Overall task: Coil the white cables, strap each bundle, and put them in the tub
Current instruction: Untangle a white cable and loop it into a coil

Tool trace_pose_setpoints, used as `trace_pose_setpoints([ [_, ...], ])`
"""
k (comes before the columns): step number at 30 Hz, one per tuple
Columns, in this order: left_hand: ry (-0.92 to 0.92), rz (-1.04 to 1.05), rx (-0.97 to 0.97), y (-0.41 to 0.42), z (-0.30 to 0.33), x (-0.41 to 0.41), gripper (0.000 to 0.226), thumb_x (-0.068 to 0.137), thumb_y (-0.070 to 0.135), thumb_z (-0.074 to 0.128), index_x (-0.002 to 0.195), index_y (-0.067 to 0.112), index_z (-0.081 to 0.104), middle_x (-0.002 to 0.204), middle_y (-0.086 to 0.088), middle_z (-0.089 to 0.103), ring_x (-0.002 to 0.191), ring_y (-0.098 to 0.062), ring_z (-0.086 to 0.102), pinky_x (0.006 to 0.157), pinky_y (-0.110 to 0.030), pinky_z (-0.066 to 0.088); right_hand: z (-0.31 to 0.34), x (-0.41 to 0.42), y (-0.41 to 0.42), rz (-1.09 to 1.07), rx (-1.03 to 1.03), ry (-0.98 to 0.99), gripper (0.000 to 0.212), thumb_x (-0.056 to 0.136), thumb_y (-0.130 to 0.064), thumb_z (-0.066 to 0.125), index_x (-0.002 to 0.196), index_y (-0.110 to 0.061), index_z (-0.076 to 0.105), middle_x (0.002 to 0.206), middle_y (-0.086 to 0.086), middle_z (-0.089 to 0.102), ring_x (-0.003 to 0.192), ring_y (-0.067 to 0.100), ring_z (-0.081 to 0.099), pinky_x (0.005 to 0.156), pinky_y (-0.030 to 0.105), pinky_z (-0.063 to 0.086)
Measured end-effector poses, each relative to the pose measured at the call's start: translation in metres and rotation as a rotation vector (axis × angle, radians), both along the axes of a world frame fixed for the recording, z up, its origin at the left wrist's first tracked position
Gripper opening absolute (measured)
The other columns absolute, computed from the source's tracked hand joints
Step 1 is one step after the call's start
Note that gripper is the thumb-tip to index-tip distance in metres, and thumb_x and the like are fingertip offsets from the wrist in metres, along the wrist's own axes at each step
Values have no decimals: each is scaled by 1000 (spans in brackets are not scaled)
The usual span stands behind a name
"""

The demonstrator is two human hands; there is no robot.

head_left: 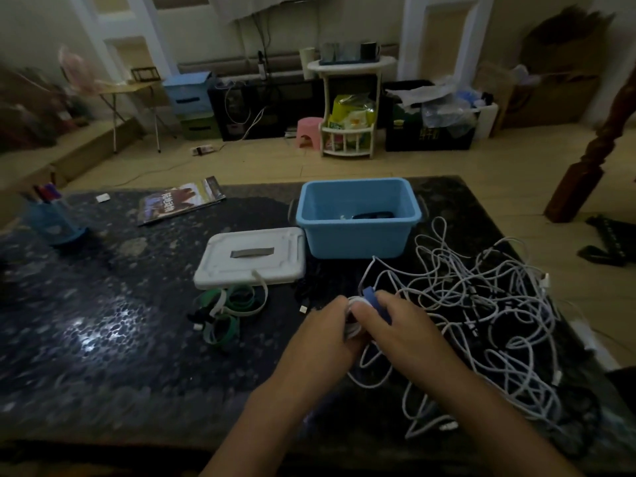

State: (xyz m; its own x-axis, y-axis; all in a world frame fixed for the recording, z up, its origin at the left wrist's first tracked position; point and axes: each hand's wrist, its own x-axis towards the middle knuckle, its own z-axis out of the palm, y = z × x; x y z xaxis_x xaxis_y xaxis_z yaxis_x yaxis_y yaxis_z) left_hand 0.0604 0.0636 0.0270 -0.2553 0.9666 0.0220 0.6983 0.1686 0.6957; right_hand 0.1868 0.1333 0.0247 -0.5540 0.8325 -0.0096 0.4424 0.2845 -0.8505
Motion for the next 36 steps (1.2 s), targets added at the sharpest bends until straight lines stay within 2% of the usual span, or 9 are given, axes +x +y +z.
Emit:
trace_pose_setpoints([
  [5, -52, 12, 11, -2, 2, 3, 13, 92, 29, 58, 97, 28, 46, 87, 8, 60, 77, -6, 58, 67, -34, 48, 6, -9, -12, -72, 239, -55, 32, 103, -42, 36, 75, -26, 41, 66, -3, 51, 62, 11, 50, 56, 29, 35],
  [9, -96, -51, 44, -4, 10, -2, 21, 89, 30, 62, 105, 33, 48, 91, 10, 63, 81, -4, 61, 73, -40, 54, 5, -14, -11, -118, 195, 10, 34, 102, -43, 37, 78, -21, 47, 69, 0, 56, 66, 16, 55, 62, 38, 38],
  [14, -492, -78, -6, -7, 24, -5, 41, 80, 29, 59, 122, 29, 61, 105, 6, 71, 98, -9, 67, 90, -38, 55, 9, -12, -6, -105, 91, 126, 34, 103, -41, 41, 77, -21, 52, 70, -2, 59, 66, 12, 56, 67, 38, 43],
  [17, -766, -58, -52, -12, 29, -10, 38, 100, 21, 43, 132, 34, 61, 118, 1, 72, 110, -23, 67, 96, -46, 52, 11, -12, -5, -98, 73, 160, 36, 103, -40, 41, 75, -21, 52, 70, -1, 57, 67, 13, 54, 69, 41, 44],
  [22, -378, -191, 100, -18, 27, -13, 41, 107, 17, 39, 144, 33, 46, 124, 18, 64, 112, 2, 60, 95, -19, 47, 10, -15, -2, -106, 33, 151, 36, 104, -40, 42, 79, -18, 55, 72, -2, 58, 70, 15, 56, 69, 40, 44],
  [25, -204, -90, 165, -16, 19, -9, 38, 105, 19, 39, 136, 40, 47, 117, 16, 64, 105, -2, 61, 96, -33, 50, 10, -18, -3, -95, -27, 113, 39, 102, -45, 44, 85, -14, 60, 75, 1, 61, 72, 14, 58, 65, 34, 43],
  [30, -220, 95, 142, -12, 14, -17, 23, 102, 21, 40, 114, 32, 57, 94, 3, 66, 85, -18, 61, 82, -52, 51, 20, -6, 1, -136, 41, 292, 32, 103, -45, 40, 94, -32, 68, 64, -10, 59, 58, 5, 54, 58, 31, 44],
  [33, -314, 109, 166, -9, 18, -19, 27, 103, 16, 42, 114, 30, 62, 91, 14, 68, 84, -2, 61, 81, -32, 50, 28, -3, 1, 7, 74, 416, 29, 104, -30, 48, 91, -36, 73, 76, -11, 60, 69, 1, 56, 65, 15, 44],
  [36, -427, 106, 147, -8, 27, -15, 31, 104, 11, 40, 114, 27, 65, 61, 27, 61, 59, 12, 54, 59, -9, 39, 30, -7, -3, 153, 30, 412, 26, 99, -14, 58, 102, -34, 74, 82, -12, 66, 76, 1, 61, 73, 13, 46],
])
